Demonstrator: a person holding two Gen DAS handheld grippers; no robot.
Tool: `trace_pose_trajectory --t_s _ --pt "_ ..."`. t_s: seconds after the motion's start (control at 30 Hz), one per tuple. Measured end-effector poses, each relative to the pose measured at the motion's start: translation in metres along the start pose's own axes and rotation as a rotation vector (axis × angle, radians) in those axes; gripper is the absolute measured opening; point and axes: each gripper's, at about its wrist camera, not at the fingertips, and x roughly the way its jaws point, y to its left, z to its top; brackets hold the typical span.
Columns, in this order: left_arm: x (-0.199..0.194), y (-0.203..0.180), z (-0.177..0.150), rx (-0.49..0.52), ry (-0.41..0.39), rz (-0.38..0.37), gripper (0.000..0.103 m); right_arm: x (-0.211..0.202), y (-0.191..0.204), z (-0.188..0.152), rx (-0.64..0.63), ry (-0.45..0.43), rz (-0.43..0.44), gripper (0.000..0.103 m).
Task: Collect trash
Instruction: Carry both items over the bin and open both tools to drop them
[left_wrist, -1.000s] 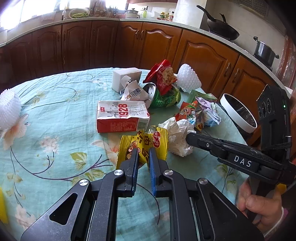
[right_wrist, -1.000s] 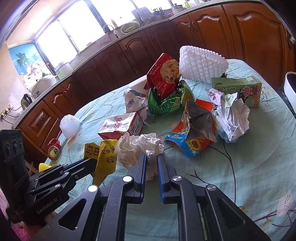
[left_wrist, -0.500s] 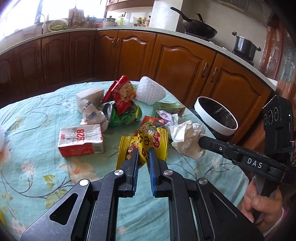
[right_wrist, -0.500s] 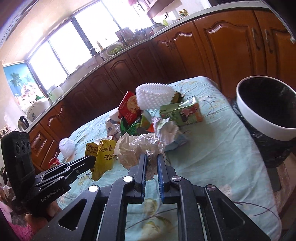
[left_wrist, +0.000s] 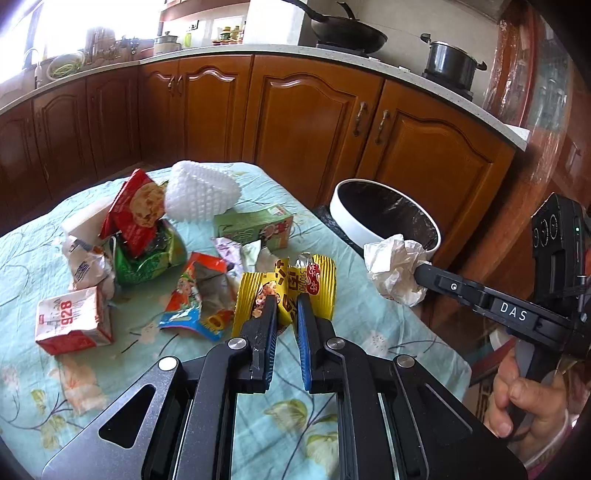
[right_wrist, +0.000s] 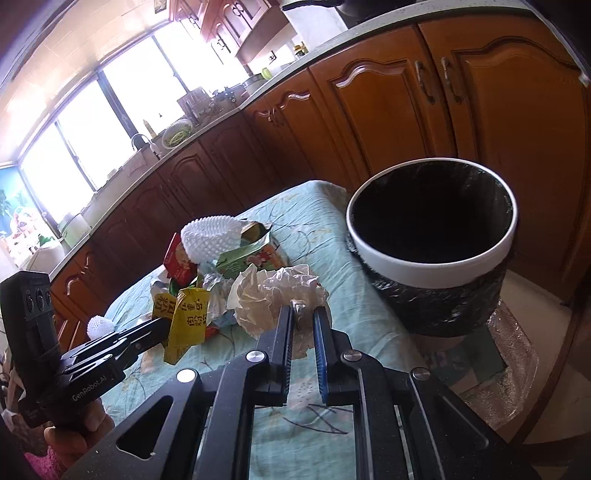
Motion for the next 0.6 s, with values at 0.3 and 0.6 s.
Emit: trace_pose_trajectory --t_s 0.3,0.6 --pt "0.034 -0.046 0.032 0.073 0.019 -0.064 0.010 -0.010 -0.047 0.032 0.029 -0.059 -0.114 0.011" --pt "0.080 -0.089 0.079 0.141 0.048 -0.124 0.010 -0.002 -0.084 0.072 0.028 -0.059 -0.218 0.011"
